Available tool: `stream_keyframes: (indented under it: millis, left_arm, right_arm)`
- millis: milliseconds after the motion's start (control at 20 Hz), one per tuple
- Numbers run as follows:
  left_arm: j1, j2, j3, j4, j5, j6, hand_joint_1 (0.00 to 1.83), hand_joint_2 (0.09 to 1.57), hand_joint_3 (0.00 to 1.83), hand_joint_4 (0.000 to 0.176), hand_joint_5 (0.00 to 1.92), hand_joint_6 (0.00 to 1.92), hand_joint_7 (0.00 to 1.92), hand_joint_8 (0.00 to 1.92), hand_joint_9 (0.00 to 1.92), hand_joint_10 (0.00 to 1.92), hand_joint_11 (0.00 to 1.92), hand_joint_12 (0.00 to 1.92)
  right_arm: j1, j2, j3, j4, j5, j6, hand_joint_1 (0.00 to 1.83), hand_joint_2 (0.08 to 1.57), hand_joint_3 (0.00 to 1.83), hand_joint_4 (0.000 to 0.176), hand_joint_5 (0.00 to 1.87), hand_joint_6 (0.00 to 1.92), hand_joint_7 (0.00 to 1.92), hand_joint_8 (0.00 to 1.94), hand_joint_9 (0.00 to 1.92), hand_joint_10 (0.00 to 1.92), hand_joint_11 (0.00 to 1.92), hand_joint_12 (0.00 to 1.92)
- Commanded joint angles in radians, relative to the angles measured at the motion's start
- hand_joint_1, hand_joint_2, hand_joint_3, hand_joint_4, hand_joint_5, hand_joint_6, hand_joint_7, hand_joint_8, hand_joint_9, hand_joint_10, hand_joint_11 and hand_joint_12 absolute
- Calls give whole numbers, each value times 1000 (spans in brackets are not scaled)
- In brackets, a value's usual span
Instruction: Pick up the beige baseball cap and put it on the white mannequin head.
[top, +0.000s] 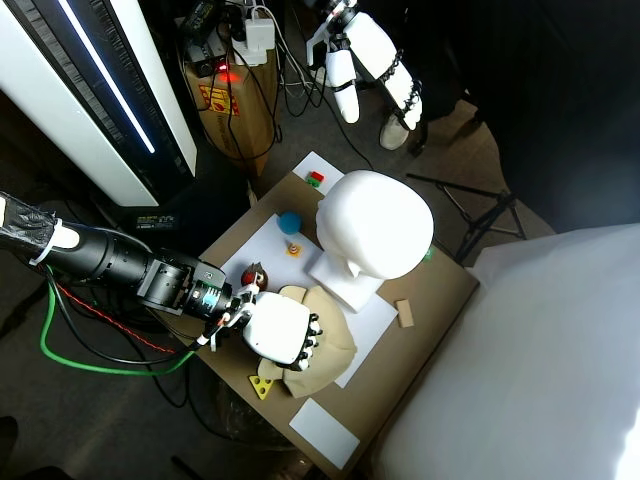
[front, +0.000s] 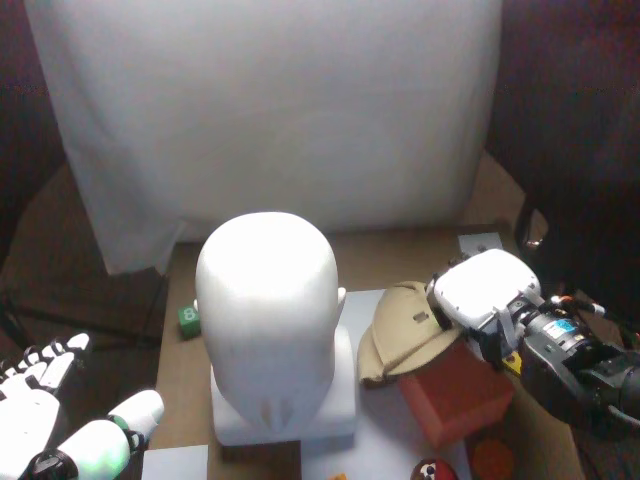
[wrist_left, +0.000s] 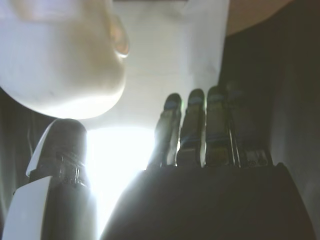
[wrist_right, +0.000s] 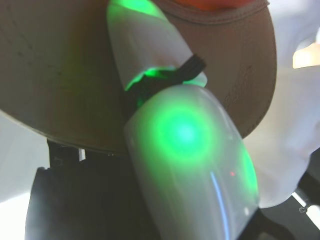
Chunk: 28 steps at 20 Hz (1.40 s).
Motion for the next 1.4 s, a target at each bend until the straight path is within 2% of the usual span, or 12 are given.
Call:
stream_keyframes:
  millis: [0, 400, 550, 900, 1200, 1350]
  left_arm:
    - [-1, -4, 1, 34, -101, -10, 0, 1146, 0, 37, 0, 0, 0, 0, 6, 3, 0, 105]
    - [-2, -6, 1, 18, -101, -10, 0, 1153, 1, 36, 0, 0, 0, 0, 18, 0, 0, 160]
    - [-2, -7, 2, 14, -101, -9, 0, 1155, 0, 37, 0, 0, 0, 0, 13, 1, 0, 93]
    - [-1, -9, 1, 11, -101, -4, 0, 1156, 0, 36, 0, 0, 5, 2, 24, 3, 0, 143]
    - [-8, -11, 1, -7, -101, -9, 0, 1155, 0, 37, 0, 0, 3, 1, 21, 1, 0, 173]
    - [-14, -12, -1, -23, -105, -10, 0, 1155, 0, 36, 0, 0, 0, 0, 6, 2, 6, 92]
  right_arm:
    - [7, 5, 8, -12, 180, 13, 1372, 1145, 0, 0, 836, 952, 953, 1049, 877, 1407, 859, 1455]
    - [23, 10, 8, -29, 317, 53, 1370, 1146, 0, 0, 836, 961, 953, 1051, 870, 1408, 849, 1445]
    - [39, 17, 7, -31, 335, 64, 1371, 1141, 0, 0, 854, 946, 954, 1042, 877, 1400, 845, 1437]
    - [98, 35, 3, -33, 394, 70, 1371, 1142, 0, 0, 859, 943, 948, 1048, 874, 1404, 824, 1429]
    - [137, 77, -77, -61, 441, 65, 1372, 1135, 0, 0, 876, 935, 952, 1027, 893, 1381, 843, 1429]
    - [173, 93, -115, -67, 469, 58, 1374, 1131, 0, 0, 881, 928, 963, 1013, 900, 1364, 859, 1410]
